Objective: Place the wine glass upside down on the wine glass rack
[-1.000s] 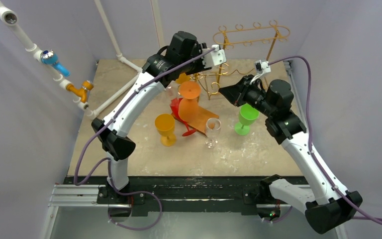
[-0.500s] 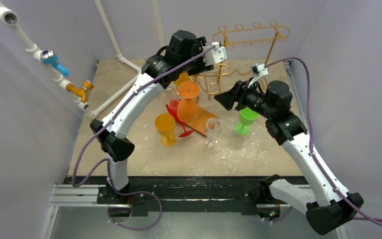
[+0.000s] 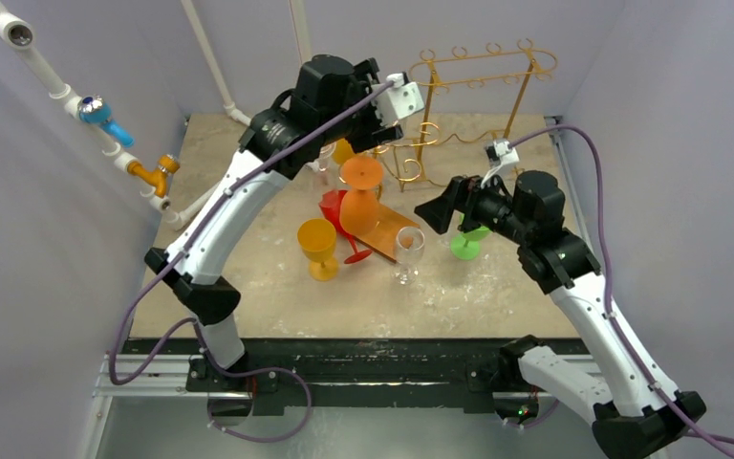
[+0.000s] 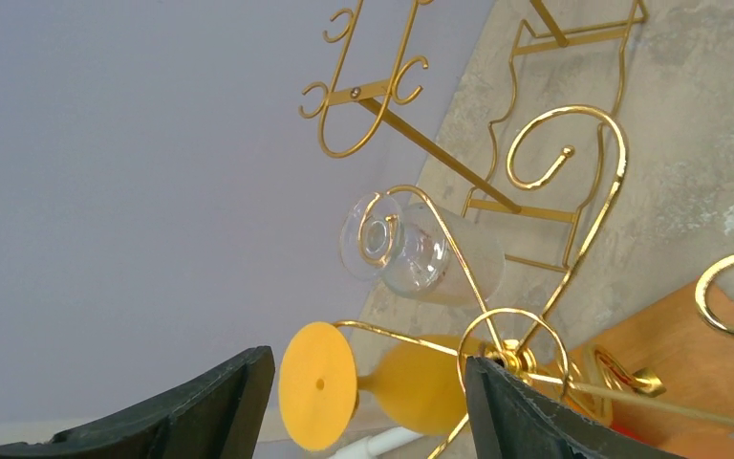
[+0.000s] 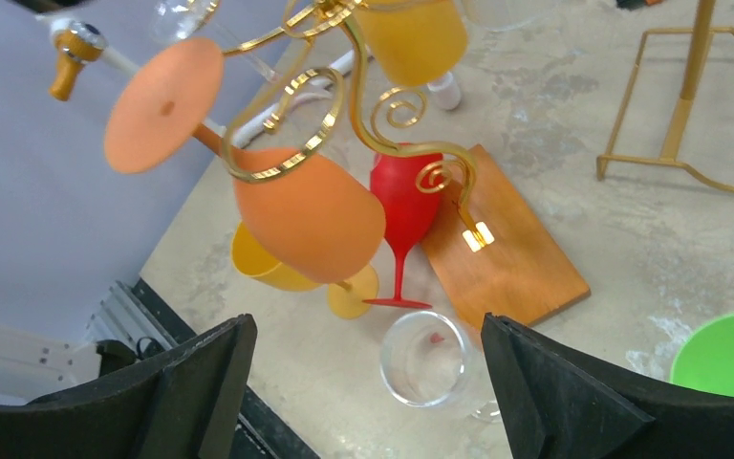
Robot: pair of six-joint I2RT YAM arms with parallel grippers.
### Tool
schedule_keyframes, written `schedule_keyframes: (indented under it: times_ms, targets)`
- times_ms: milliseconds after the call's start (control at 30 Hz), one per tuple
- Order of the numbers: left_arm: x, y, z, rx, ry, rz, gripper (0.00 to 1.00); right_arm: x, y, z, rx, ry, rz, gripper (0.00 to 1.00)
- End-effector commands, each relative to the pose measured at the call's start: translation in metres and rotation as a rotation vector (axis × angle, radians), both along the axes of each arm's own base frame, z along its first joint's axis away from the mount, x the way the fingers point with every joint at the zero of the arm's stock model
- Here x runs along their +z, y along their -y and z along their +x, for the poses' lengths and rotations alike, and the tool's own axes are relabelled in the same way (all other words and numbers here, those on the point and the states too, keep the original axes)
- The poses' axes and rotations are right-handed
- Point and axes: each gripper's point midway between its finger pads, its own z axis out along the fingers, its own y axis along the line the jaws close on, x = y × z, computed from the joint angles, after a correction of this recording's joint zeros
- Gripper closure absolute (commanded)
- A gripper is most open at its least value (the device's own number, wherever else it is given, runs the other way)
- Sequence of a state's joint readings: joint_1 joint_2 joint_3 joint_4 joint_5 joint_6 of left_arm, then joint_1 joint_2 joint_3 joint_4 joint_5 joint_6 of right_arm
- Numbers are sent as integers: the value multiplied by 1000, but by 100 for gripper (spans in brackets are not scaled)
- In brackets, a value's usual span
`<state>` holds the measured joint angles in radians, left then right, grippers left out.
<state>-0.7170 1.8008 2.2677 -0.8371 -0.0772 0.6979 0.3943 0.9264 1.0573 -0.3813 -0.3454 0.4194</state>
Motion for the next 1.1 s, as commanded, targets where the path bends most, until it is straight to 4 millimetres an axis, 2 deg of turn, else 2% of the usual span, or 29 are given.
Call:
schedule_keyframes:
  times_ms: [0,167,333,433,800,1000,1067]
  targets:
    - [10,-82,-35,316,-57,13,22,-38,14,2,-78,-64,-56,1]
    - [21,-89,-61,279,-87,-70,19,-77,15,6,-108,-156,-90,16]
    - [28,-94,-76,254,-94,-106,18,-92,19,11,-148,-191,-129,35]
    - [29,-96,-79,251,-93,-111,18,-98,14,10,-141,-211,-139,38]
    - [29,-94,-77,249,-87,-113,18,-128,6,4,-133,-281,-217,39]
    - [34,-94,-74,255,-70,-123,18,-148,6,3,-137,-319,-321,48]
    - [36,-93,-73,255,-63,-131,18,-154,5,3,-137,-330,-361,59]
